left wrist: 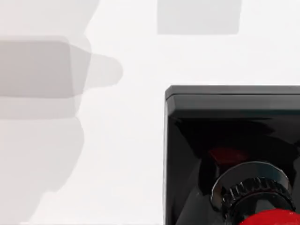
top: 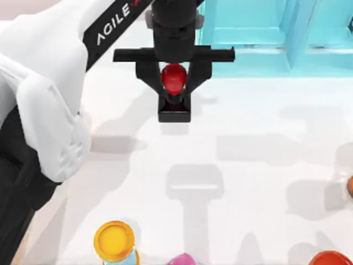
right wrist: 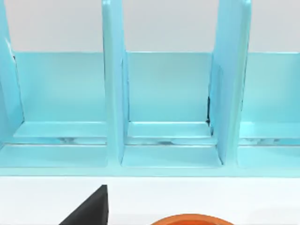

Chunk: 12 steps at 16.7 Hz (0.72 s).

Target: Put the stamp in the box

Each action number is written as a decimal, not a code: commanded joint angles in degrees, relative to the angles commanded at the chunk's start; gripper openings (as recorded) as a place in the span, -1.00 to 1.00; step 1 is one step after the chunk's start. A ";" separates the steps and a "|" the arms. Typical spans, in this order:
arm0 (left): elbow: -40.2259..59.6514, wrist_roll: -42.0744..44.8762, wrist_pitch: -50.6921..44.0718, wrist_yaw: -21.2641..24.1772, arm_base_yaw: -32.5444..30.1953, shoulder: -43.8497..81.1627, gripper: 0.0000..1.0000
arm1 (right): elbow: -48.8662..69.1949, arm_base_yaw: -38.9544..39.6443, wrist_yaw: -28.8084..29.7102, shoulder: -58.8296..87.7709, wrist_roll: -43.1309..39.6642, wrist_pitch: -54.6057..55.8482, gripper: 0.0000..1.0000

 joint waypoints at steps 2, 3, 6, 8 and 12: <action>-2.96 3.15 0.78 -0.02 2.29 -3.17 -1.00 | 0.00 0.00 0.00 0.00 0.00 0.00 1.00; -5.09 5.62 1.37 -0.04 4.10 -5.63 -1.00 | 0.00 0.00 0.00 0.00 0.00 0.00 1.00; -13.80 15.69 3.66 -0.14 11.90 -15.28 -1.00 | 0.00 0.00 0.00 0.00 0.00 0.00 1.00; -21.25 23.69 5.63 -0.19 18.70 -22.40 -1.00 | 0.00 0.00 0.00 0.00 0.00 0.00 1.00; -37.69 38.51 9.86 -0.32 33.80 -34.41 -1.00 | 0.00 0.00 0.00 0.00 0.00 0.00 1.00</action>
